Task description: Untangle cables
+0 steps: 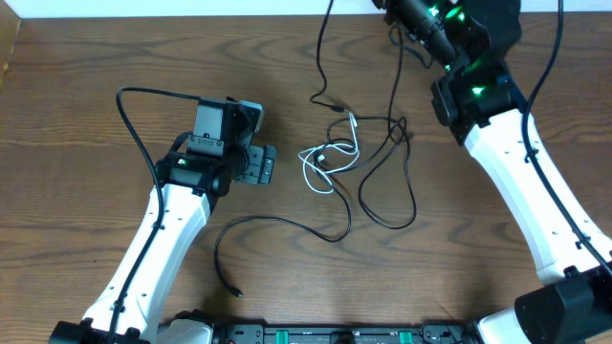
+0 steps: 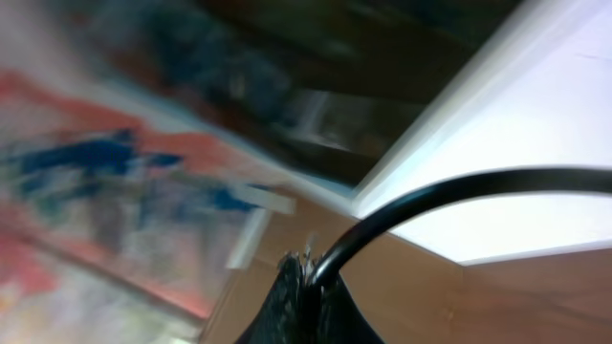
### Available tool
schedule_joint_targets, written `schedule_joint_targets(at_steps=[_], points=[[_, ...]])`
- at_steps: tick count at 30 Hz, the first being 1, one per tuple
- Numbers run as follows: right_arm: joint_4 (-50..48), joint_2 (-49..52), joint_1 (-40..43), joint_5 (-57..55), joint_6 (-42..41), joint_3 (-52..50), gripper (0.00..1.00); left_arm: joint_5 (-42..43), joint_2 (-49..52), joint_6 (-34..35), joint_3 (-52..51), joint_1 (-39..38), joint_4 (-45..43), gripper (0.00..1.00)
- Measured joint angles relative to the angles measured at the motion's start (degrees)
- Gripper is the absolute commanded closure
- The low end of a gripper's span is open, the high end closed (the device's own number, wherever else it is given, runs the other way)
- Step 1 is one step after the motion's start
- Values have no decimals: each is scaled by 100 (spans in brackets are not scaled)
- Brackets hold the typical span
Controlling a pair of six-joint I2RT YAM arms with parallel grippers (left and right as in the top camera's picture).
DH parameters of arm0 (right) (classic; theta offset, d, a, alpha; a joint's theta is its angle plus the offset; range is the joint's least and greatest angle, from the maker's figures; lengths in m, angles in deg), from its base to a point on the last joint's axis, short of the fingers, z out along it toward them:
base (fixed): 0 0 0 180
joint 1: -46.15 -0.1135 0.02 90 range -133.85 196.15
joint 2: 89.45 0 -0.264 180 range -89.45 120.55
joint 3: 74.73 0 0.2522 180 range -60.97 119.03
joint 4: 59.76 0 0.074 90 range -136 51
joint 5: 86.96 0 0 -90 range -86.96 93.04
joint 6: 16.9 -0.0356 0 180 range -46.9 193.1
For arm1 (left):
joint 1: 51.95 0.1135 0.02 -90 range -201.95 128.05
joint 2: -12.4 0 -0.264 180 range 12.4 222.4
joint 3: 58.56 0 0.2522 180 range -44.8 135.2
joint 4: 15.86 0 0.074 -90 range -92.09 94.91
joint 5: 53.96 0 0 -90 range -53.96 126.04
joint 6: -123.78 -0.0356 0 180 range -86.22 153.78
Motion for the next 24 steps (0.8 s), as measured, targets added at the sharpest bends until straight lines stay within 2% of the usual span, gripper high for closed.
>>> schedule_joint_targets(at_steps=[9, 18, 24], points=[[-1502, -11, 52, 382, -350, 2, 99, 0, 0, 0, 0, 0, -2, 13], [-1604, -11, 743, -46, -380, 2, 99, 0, 0, 0, 0, 0, -2, 13], [-1558, -11, 1283, -542, 146, 2, 99, 0, 0, 0, 0, 0, 0, 13]])
